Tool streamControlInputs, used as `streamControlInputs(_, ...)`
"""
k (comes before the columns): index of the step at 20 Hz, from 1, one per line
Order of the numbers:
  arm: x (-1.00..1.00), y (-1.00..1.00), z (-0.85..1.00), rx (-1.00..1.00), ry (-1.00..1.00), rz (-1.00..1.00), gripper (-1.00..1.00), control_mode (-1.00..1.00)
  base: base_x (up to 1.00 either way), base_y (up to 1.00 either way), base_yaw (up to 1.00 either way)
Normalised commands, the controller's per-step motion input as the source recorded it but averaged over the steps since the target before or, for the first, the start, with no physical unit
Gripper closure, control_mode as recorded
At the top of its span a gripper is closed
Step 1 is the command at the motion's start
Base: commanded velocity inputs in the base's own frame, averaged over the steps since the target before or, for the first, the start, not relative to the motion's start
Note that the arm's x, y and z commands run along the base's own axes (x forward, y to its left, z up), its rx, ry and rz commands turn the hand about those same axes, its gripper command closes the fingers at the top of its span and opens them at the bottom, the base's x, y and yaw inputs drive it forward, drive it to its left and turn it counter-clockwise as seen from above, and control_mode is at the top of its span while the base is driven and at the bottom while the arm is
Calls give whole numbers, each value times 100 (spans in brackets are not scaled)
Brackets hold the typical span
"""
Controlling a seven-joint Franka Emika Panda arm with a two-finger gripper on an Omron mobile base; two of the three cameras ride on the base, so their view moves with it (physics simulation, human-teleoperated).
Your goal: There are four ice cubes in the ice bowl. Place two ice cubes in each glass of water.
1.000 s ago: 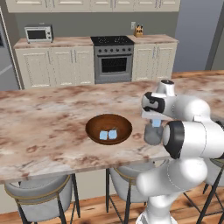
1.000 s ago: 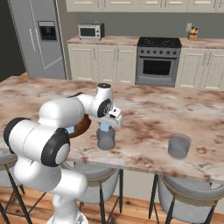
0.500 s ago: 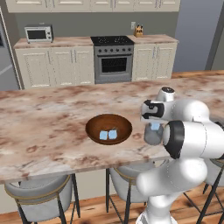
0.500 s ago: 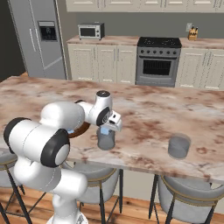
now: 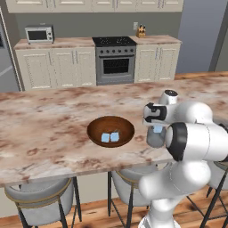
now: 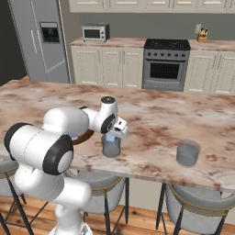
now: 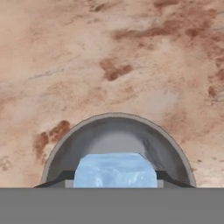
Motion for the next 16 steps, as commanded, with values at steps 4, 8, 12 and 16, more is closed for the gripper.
streamControlInputs(4, 10, -4, 0, 0, 0, 0, 100, -100, 0, 0, 0)
streamControlInputs(8, 15, -1, 0, 0, 0, 0, 100, -100, 0, 0, 0)
streamControlInputs(12, 9, 0, 0, 0, 0, 0, 100, -100, 0, 0, 0)
streamControlInputs(16, 9, 0, 0, 0, 0, 0, -100, -100, 0, 0, 0)
